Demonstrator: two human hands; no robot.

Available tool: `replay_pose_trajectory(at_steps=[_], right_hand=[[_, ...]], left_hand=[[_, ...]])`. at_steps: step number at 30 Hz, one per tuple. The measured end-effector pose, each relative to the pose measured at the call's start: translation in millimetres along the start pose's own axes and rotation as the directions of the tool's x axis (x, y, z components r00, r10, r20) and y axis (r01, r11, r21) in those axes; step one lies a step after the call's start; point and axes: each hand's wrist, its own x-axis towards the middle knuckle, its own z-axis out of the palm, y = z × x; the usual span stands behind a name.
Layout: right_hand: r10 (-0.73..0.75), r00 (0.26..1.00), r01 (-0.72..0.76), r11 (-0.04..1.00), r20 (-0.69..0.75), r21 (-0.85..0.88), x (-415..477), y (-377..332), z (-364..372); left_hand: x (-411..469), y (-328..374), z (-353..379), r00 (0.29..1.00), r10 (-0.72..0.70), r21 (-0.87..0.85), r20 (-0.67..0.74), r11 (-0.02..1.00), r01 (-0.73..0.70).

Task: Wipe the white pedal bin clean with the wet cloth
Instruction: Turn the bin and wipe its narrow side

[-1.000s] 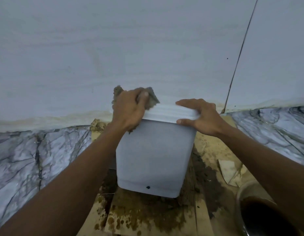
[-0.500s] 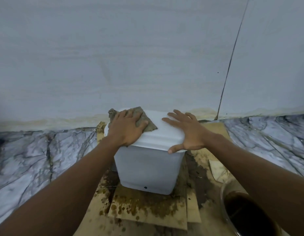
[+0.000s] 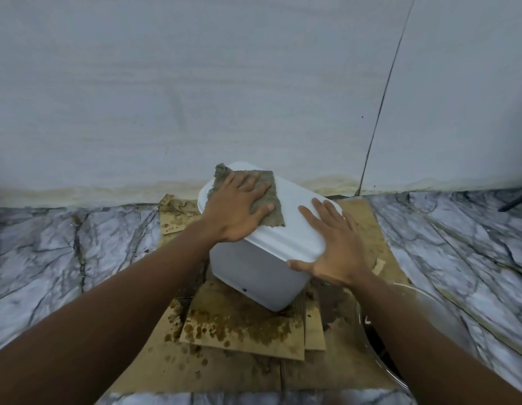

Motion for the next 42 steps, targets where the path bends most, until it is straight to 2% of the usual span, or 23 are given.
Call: replay_pose_trajectory(at_steps=[3, 7, 10, 14, 17, 22, 26, 28, 31, 34, 36, 39, 42], right_hand=[[0.050, 0.999, -0.050, 0.999, -0.015, 0.000, -1, -10, 3], [0.053, 0.997, -0.053, 0.999, 0.047, -0.006, 24, -20, 2], [-0.031, 0.989, 0.037, 0.999, 0.142, -0.037, 45, -11, -2], [-0.229, 0.948, 0.229, 0.973, 0.223, 0.025, 60, 29, -16], [-0.278, 0.947, 0.265, 0.959, 0.160, 0.097, 65, 52, -16], [-0.198, 0.979, 0.180, 0.952, 0.048, 0.247, 78, 48, -9], [-0.127, 0.992, 0.120, 0.970, 0.021, 0.211, 91, 6, -15], [-0.109, 0.994, 0.111, 0.978, -0.021, 0.174, 91, -27, -13], [-0.065, 0.995, 0.081, 0.977, -0.082, 0.198, 79, -77, -5], [-0.025, 0.994, 0.047, 0.977, -0.103, 0.210, 61, -109, 6], [-0.048, 0.995, 0.065, 0.978, -0.092, 0.199, 48, -118, 13], [-0.164, 0.986, 0.166, 0.968, -0.027, 0.187, 33, -113, 13], [-0.291, 0.951, 0.274, 0.950, 0.102, 0.150, 39, -84, -5]], left_hand=[[9, 7, 6, 1.000, -0.006, -0.035, 0.025, 0.999, 0.007], [22, 6, 18, 0.999, -0.049, -0.086, 0.023, 0.995, 0.051], [32, -5, 27, 0.996, -0.089, -0.129, -0.021, 0.988, 0.085], [48, -17, 36, 0.991, -0.080, -0.145, -0.107, 0.987, 0.064], [62, -13, 41, 0.990, -0.073, -0.176, -0.119, 0.983, 0.052], [82, -19, 37, 0.977, -0.136, -0.242, -0.161, 0.966, 0.094], [87, -38, 23, 0.953, -0.259, -0.371, -0.158, 0.910, 0.186], [86, -49, 15, 0.936, -0.337, -0.467, -0.100, 0.847, 0.255], [81, -63, 2, 0.935, -0.355, -0.524, 0.011, 0.795, 0.307], [69, -68, -2, 0.936, -0.351, -0.479, 0.036, 0.816, 0.324], [57, -67, 1, 0.941, -0.335, -0.408, 0.037, 0.855, 0.321], [40, -62, 3, 0.960, -0.276, -0.244, 0.049, 0.929, 0.279], [27, -57, 1, 0.964, -0.260, -0.197, 0.062, 0.943, 0.267]])
